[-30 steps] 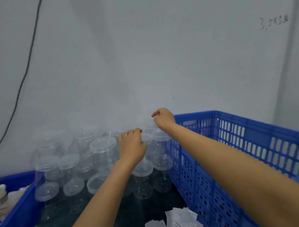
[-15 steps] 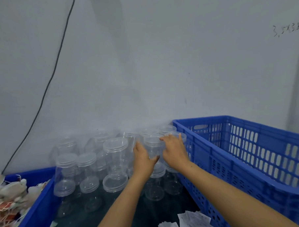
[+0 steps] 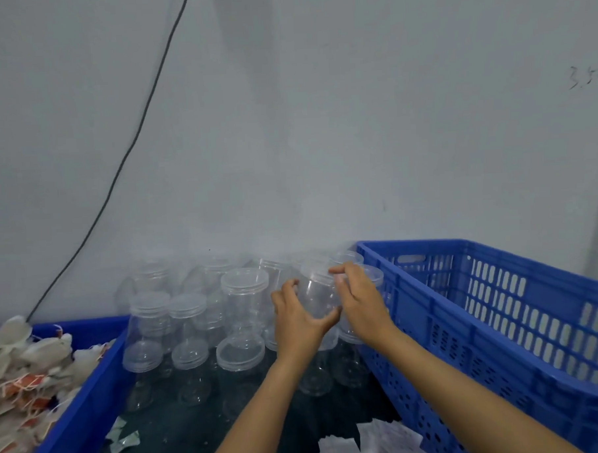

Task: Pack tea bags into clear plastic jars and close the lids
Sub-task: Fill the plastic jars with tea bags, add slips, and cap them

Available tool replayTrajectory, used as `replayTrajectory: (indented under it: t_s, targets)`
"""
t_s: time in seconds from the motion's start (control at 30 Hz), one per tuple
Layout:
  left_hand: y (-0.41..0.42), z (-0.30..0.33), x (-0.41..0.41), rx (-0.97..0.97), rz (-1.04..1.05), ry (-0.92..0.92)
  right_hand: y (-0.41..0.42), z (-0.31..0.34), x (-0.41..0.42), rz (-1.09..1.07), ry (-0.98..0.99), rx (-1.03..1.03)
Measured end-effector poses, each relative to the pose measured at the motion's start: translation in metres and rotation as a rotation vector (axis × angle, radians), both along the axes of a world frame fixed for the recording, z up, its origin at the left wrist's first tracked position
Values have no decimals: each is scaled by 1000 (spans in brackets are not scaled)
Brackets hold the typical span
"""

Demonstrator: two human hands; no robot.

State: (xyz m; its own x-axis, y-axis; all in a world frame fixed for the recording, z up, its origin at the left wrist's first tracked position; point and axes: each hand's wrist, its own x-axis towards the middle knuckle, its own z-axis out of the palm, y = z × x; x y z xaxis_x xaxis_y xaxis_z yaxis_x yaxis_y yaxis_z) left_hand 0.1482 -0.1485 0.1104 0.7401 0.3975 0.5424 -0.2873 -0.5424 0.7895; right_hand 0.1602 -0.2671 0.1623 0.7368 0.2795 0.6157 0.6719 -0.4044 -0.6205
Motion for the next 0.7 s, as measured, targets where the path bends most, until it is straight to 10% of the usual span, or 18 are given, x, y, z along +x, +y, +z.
replayTrajectory:
  t_s: [0.4, 0.7]
  targets:
    - [20, -33, -142, 251, 175, -136, 22, -29, -111, 242, 277, 242]
    - [76, -101, -192, 339, 67, 237, 70, -111, -136, 258, 430, 285]
